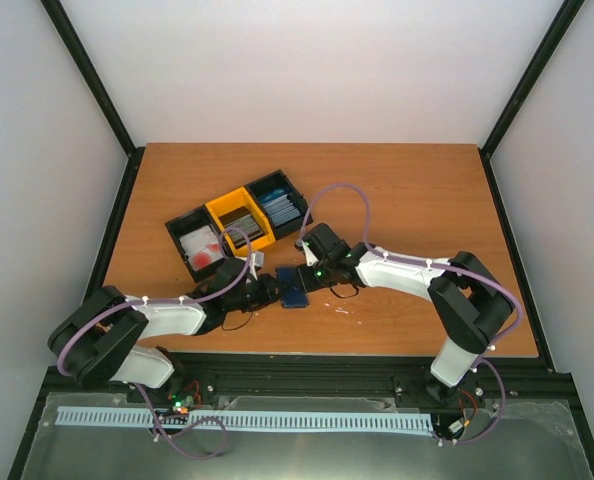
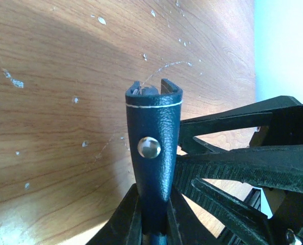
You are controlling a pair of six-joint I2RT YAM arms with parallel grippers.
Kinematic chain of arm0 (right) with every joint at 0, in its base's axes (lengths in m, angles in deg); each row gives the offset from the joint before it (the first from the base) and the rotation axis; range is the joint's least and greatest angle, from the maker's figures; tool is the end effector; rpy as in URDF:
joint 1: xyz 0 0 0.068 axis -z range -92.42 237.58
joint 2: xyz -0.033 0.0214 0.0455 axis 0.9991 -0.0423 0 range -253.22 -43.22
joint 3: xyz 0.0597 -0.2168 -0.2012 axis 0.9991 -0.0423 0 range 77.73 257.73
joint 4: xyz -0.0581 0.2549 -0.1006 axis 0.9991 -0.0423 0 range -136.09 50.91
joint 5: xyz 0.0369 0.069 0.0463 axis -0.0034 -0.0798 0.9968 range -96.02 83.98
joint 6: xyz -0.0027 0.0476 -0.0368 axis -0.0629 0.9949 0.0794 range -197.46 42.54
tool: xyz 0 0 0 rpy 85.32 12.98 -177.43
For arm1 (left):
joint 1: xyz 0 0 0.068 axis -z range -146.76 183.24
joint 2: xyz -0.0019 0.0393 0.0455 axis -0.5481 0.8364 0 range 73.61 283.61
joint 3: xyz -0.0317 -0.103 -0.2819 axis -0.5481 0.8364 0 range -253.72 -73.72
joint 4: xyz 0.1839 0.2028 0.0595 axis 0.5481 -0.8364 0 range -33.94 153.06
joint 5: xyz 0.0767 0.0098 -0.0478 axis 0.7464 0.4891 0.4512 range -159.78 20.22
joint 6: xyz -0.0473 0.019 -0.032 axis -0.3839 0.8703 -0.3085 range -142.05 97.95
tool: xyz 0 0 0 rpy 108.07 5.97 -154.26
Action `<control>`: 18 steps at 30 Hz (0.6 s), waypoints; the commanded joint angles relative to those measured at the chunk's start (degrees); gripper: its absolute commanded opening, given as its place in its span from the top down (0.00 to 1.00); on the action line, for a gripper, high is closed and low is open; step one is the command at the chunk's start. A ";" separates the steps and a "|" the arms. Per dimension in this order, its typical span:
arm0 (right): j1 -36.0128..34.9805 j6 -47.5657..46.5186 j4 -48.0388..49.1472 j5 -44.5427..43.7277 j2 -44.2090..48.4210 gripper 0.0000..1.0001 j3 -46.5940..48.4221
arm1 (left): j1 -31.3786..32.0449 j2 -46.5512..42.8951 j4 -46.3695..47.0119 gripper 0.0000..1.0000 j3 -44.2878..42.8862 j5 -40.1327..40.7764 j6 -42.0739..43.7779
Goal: Put the credit cards into the card holder
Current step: Open the card holder at the center of the board.
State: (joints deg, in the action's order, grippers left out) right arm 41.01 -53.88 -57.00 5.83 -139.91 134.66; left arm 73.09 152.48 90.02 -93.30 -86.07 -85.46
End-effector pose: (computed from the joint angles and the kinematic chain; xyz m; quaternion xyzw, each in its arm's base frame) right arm 0.2402 0.2670 0.1827 -0.2185 0.9304 0.2403 0.1696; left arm 0.1831 -0.1690 0.1423 -0.1102 0.8629 -0.4513 0.1990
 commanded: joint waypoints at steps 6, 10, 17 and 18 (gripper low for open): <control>-0.23 0.07 -4.00 -0.73 -1.73 0.78 0.67 | 0.39 -2.24 3.56 0.99 -1.82 0.58 2.17; -0.25 -0.16 -7.57 -7.09 -1.26 0.90 0.18 | 0.38 -4.14 -1.11 0.99 -1.89 6.75 0.55; -0.28 -1.06 -13.53 -17.83 -1.55 0.96 0.46 | 0.40 -8.22 -6.71 0.99 -2.05 11.71 0.56; -0.24 -1.03 -13.96 -18.47 -1.30 0.97 0.80 | 0.40 -8.52 -6.71 0.99 -1.86 11.68 0.57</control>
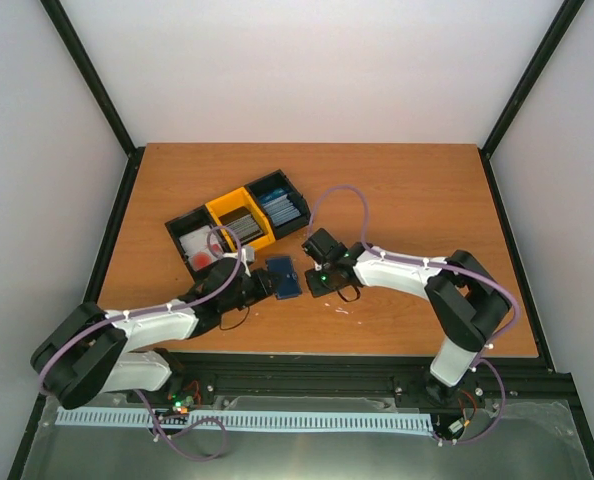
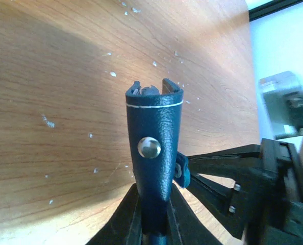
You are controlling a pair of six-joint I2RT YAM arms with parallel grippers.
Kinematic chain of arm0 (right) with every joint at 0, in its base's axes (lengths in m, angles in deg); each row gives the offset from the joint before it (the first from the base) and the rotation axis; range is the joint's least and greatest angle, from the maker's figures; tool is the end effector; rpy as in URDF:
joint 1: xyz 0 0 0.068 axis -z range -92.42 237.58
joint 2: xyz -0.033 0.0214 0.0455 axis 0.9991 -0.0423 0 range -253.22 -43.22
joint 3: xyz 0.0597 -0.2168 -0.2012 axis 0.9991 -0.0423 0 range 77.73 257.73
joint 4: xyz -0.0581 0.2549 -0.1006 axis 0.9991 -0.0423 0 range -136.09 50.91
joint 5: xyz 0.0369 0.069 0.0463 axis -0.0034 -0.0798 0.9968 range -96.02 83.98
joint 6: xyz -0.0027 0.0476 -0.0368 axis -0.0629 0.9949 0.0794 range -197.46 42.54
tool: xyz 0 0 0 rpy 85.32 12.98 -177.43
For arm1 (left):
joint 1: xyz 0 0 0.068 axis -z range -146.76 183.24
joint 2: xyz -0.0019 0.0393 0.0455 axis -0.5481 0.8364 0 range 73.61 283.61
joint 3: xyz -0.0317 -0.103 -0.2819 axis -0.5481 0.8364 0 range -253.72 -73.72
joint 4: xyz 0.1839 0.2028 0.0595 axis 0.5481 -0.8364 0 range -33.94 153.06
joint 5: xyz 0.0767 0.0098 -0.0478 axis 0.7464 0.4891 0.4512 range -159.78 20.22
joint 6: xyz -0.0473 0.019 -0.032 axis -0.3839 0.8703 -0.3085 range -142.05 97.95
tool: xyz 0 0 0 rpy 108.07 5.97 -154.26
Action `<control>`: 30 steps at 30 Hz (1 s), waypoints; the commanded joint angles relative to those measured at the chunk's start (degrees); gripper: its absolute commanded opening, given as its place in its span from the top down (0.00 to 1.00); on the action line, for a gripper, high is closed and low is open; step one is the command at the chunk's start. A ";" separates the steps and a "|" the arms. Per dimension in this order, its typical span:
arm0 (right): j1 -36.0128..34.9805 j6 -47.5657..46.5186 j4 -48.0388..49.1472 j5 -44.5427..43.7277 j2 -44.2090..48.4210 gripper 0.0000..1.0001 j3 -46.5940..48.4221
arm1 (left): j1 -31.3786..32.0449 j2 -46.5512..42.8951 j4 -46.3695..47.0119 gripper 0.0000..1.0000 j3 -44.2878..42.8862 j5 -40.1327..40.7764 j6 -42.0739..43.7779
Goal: Put the credit cards into the card holder
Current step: Open the card holder at the center of the board.
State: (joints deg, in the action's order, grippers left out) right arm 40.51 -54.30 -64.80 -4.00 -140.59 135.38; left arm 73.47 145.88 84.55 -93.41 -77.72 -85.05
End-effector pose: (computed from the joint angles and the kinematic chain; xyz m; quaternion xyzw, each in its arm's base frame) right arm 0.2366 0.2566 0.1740 -0.2060 0.9550 0.1365 0.1641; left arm 0.1796 -0.1598 0.1585 -0.1382 0.8583 -0.4219 0.2573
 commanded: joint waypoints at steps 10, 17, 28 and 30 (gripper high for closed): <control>2.59 -1.09 0.10 1.04 8.85 0.57 -1.31 | 0.02 1.96 -0.77 0.99 -3.54 -0.12 2.44; 2.60 -4.13 3.89 14.38 6.44 0.44 -0.99 | 0.03 4.05 -0.39 0.99 -5.59 -3.62 4.89; 2.60 -0.23 3.06 2.97 2.42 0.68 -1.10 | 0.03 4.81 0.91 0.99 -5.63 -5.35 5.07; 2.61 -0.09 4.00 3.41 2.34 0.72 -1.46 | 0.03 5.02 1.12 0.99 -5.71 -5.69 5.21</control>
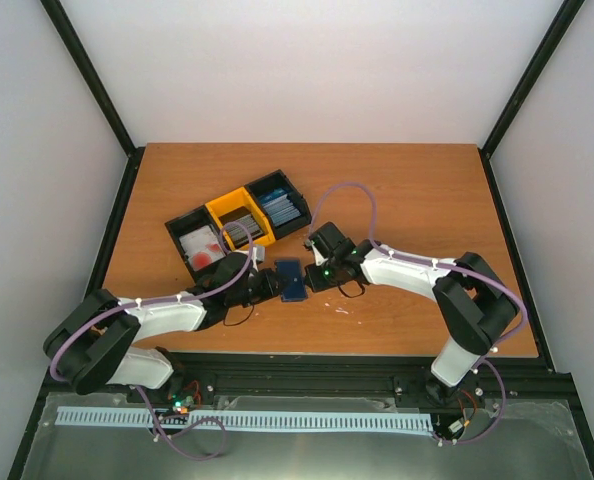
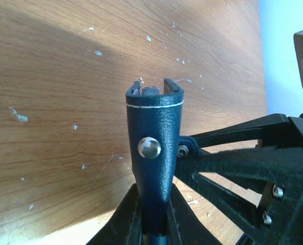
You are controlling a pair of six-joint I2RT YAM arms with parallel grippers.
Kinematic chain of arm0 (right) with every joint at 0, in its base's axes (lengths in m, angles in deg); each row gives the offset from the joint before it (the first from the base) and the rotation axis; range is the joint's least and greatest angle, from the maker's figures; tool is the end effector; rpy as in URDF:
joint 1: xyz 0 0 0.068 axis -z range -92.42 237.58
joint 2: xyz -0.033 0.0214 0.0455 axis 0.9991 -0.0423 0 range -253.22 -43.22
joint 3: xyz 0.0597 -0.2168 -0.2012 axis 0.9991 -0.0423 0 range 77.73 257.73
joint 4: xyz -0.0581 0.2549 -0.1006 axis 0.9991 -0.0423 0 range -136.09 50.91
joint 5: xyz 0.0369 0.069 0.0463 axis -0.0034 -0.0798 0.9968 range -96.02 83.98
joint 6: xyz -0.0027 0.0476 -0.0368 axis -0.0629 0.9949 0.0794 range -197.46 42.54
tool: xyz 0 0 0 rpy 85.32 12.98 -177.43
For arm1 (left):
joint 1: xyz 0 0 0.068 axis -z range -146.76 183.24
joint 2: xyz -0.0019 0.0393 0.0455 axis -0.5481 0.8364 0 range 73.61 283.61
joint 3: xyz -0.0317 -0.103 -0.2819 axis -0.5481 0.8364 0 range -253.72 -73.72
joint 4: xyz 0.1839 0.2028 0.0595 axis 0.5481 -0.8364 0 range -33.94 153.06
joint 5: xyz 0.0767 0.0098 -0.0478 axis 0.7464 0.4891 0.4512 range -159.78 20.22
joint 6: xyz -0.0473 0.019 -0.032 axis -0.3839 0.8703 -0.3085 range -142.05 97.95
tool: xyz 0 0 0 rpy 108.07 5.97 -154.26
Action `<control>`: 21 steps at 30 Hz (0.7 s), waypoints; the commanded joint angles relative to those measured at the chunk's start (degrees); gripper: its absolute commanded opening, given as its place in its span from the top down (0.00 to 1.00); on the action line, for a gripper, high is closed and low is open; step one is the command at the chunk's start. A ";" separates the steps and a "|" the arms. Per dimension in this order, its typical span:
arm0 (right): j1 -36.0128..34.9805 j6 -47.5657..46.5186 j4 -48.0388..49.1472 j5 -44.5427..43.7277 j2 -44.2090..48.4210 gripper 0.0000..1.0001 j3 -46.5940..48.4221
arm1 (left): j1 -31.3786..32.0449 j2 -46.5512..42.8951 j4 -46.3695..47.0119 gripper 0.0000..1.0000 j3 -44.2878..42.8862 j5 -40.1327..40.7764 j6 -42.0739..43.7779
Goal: Put the credit cards into the card holder
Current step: Open the card holder at the center of the board.
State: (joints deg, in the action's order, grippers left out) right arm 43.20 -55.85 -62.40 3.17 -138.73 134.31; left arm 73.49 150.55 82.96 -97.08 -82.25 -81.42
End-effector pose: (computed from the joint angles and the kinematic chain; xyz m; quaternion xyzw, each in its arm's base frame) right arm 0.2430 0.2477 0.1818 -0.2098 0.9448 0.1955 0.1581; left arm 0.1900 -0.1733 0.1571 -0.0951 0.8728 -0.4201 0.2295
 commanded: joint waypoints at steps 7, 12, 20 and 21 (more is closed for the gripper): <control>0.00 1.69 3.94 -0.83 -1.80 0.77 0.54 | 0.00 1.52 4.10 0.99 -2.35 -2.96 1.86; 0.08 2.00 4.99 3.71 -2.94 0.96 -0.07 | 0.00 1.36 4.51 0.99 -2.31 -2.90 1.98; 0.09 2.36 1.03 2.54 3.14 0.97 -0.72 | -0.02 2.10 0.18 0.42 -2.57 0.26 0.72; 0.09 2.65 -0.42 2.53 3.86 0.97 -0.54 | 0.00 2.21 -0.60 0.36 -2.80 0.80 0.70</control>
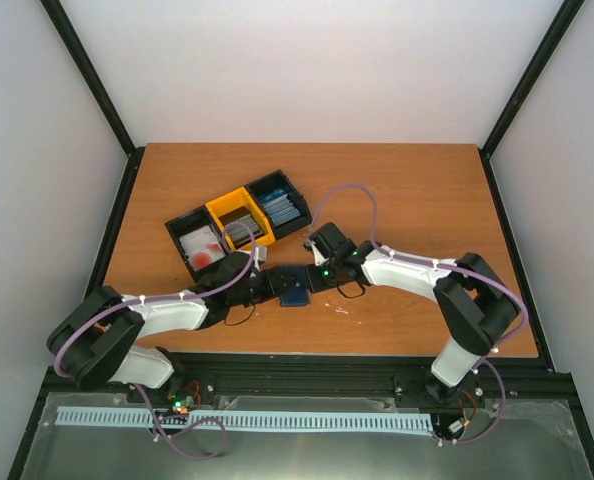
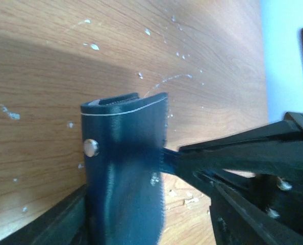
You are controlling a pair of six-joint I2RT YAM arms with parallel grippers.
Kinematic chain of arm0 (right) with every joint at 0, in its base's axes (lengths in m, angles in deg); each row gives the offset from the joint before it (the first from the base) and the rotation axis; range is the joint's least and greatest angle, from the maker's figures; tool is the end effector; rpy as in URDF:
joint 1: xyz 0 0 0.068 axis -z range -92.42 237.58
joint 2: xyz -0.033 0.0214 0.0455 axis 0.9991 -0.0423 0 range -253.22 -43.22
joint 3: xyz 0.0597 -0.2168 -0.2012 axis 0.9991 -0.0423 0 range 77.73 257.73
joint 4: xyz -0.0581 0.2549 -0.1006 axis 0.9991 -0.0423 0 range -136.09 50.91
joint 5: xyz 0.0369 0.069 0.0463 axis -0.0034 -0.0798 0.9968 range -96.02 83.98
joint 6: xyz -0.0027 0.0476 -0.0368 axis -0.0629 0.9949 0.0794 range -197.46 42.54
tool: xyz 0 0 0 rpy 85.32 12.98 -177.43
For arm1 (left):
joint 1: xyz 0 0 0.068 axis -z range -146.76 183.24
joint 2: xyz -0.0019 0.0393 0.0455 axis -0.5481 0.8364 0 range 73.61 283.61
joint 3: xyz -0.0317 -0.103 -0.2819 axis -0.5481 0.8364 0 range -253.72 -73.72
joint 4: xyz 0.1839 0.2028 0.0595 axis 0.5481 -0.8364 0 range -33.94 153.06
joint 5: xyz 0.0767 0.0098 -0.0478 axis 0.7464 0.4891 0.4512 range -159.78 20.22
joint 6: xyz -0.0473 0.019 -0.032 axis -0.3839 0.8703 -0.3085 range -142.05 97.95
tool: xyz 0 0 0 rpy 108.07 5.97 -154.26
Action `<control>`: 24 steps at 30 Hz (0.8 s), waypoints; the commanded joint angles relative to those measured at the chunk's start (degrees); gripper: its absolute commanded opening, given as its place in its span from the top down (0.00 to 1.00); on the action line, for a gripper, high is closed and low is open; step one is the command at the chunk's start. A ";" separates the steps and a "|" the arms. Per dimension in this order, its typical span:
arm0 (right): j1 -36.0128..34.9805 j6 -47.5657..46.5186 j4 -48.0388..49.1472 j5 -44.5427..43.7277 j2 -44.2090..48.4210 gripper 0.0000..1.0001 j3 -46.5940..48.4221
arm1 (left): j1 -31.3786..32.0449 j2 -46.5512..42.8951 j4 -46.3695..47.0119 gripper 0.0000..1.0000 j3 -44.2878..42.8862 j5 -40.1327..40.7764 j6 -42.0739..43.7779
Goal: Put the credit cards into the card holder
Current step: Open the card holder at the center of the board.
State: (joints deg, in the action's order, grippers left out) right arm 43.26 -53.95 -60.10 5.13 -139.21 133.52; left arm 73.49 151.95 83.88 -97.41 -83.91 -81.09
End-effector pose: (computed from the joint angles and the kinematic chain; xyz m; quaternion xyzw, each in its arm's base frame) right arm 0.2432 0.2495 0.1774 -0.1979 0.9438 0.2162 0.1528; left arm 0.1916 -0.1763 0.1547 -0.0859 0.8733 -0.4263 0.2198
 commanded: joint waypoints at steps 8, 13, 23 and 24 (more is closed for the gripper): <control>0.02 2.54 -8.20 1.45 8.69 0.97 2.35 | 0.00 -1.25 -4.92 0.06 -3.04 5.17 1.10; 0.10 2.62 -8.96 2.41 10.02 0.97 3.17 | 0.00 -2.82 -6.84 0.00 -2.08 6.72 1.97; 0.11 2.54 -8.64 4.17 11.01 0.97 3.51 | -0.02 -1.45 -6.09 0.00 -4.16 1.27 6.17; 0.11 2.51 -8.63 4.44 11.22 0.97 3.58 | 0.00 -0.92 -7.35 0.00 -4.92 1.23 6.81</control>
State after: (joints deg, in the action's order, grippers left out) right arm 43.26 -51.61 -68.45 8.15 -130.25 135.44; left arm 73.49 150.18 78.41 -98.41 -81.55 -78.16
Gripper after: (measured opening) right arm 0.035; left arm 0.997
